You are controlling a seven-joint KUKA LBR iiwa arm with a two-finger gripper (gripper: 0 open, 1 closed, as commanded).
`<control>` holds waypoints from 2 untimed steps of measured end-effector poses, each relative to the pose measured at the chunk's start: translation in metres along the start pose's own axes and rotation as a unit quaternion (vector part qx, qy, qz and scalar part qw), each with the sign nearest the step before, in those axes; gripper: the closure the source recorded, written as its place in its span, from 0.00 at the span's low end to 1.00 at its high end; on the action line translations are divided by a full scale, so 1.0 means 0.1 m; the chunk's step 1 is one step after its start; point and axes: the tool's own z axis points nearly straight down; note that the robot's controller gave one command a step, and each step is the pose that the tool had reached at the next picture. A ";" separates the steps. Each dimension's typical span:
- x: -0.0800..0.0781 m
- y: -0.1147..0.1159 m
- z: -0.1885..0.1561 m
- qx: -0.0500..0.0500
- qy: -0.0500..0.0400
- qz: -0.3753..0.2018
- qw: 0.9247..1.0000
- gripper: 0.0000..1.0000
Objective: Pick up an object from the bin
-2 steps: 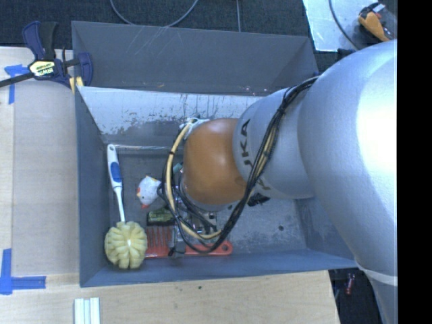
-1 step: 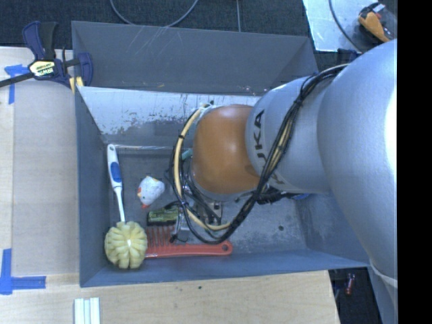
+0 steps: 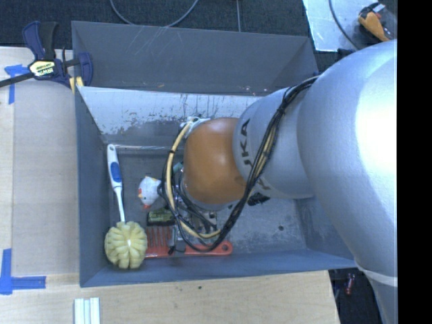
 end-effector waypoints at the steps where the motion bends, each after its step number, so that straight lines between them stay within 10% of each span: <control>1: 0.06 -0.14 0.01 -0.001 -0.005 0.095 0.995 0.00; 2: -0.02 -0.01 -0.02 -0.001 -0.004 0.006 1.000 1.00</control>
Offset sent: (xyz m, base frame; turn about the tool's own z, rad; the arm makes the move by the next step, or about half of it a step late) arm -0.0002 -0.0006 0.0002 0.0101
